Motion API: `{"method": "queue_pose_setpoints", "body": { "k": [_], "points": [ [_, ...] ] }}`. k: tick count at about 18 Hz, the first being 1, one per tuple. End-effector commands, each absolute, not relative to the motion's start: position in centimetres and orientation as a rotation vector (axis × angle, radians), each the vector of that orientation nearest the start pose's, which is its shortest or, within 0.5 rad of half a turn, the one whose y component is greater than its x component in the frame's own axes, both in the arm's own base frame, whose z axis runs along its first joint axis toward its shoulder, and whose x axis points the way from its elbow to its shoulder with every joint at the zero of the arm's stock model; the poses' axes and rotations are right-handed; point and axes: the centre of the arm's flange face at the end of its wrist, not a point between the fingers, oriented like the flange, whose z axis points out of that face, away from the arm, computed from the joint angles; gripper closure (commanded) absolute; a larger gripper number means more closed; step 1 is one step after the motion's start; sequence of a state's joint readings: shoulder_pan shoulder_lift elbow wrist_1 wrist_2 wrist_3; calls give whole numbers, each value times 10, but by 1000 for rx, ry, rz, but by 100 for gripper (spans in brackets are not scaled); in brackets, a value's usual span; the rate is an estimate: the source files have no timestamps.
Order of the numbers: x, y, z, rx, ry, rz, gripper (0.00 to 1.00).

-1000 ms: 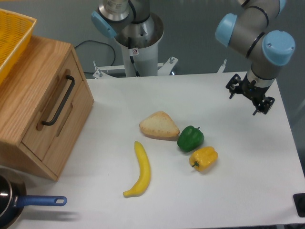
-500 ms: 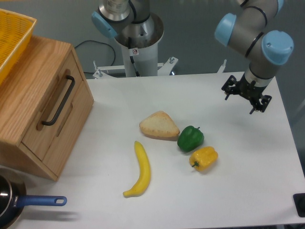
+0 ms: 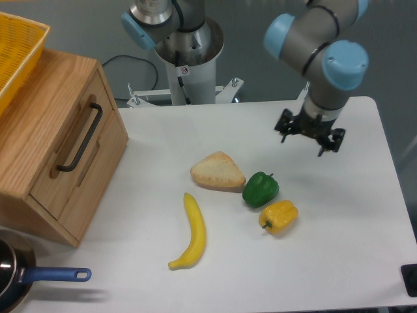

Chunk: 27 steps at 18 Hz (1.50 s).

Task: Slide open the top drawer
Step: 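Move the gripper toward the black handle of the wooden drawer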

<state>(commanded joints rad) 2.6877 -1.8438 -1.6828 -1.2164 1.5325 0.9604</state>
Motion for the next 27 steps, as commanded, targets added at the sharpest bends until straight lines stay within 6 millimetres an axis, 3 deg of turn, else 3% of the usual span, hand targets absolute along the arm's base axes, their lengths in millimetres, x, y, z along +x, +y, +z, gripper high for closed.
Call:
{"method": "queue_pose_setpoints", "body": {
  "k": [4,7,16,22,27],
  "points": [
    [-431,399,330,-3022,-307,-206,0],
    [-394,422,343,-2979,-355,-323,0],
    [-311,471,377,-2965,-369,-414,0],
    [-264,499,400,-2931,-342,-439,0],
    [-238,504,413,-2924,-313,-459,0]
  ]
}}
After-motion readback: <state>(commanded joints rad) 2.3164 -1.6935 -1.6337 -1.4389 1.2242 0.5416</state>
